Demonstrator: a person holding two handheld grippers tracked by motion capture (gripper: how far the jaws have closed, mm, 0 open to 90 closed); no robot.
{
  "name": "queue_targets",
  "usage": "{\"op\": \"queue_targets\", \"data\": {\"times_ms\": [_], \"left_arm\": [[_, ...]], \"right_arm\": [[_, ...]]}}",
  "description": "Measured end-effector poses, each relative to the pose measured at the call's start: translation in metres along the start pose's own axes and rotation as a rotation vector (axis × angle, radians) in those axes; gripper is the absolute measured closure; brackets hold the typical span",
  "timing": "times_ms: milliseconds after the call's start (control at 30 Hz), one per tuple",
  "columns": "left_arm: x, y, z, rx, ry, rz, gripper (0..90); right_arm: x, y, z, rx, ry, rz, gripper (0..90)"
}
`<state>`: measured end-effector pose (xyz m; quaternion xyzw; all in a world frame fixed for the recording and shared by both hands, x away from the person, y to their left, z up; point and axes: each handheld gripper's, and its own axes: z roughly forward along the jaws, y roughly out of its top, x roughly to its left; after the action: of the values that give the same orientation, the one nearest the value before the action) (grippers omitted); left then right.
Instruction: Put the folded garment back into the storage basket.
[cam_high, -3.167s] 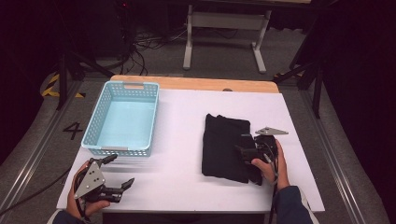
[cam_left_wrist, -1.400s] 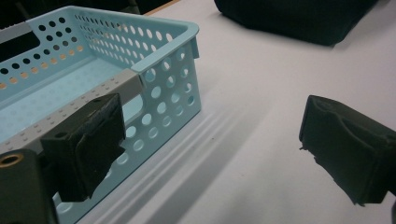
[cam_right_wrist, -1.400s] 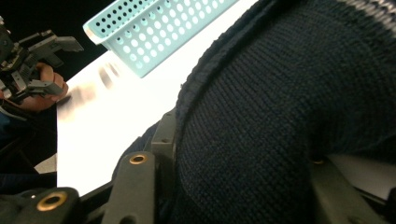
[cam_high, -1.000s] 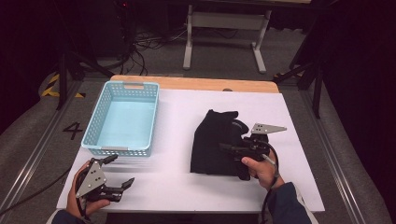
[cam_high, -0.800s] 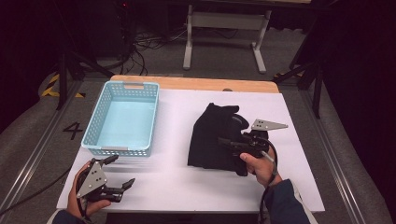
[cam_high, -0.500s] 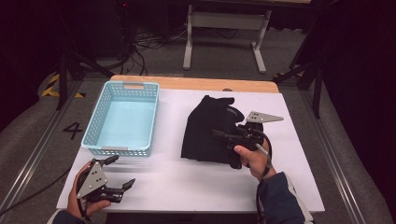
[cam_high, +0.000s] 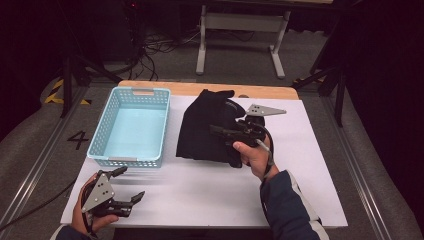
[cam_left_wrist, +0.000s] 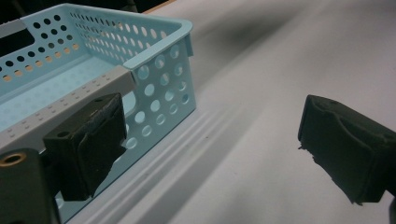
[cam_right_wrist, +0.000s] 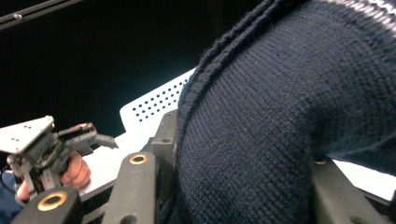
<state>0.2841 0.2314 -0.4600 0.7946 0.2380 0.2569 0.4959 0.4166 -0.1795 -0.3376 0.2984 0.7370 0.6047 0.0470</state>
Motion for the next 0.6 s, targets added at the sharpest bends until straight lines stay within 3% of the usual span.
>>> {"op": "queue_targets", "data": {"times_ms": [200, 600], "left_arm": [[-0.002, 0.0, 0.002, 0.006, -0.009, 0.01, 8.7], [-0.004, 0.0, 0.003, 0.006, -0.021, 0.018, 8.8]], "right_arm": [[0.005, 0.011, 0.026, -0.013, 0.021, 0.02, 58.3], [0.015, 0.03, 0.081, 0.03, 0.052, 0.019, 57.6]]}}
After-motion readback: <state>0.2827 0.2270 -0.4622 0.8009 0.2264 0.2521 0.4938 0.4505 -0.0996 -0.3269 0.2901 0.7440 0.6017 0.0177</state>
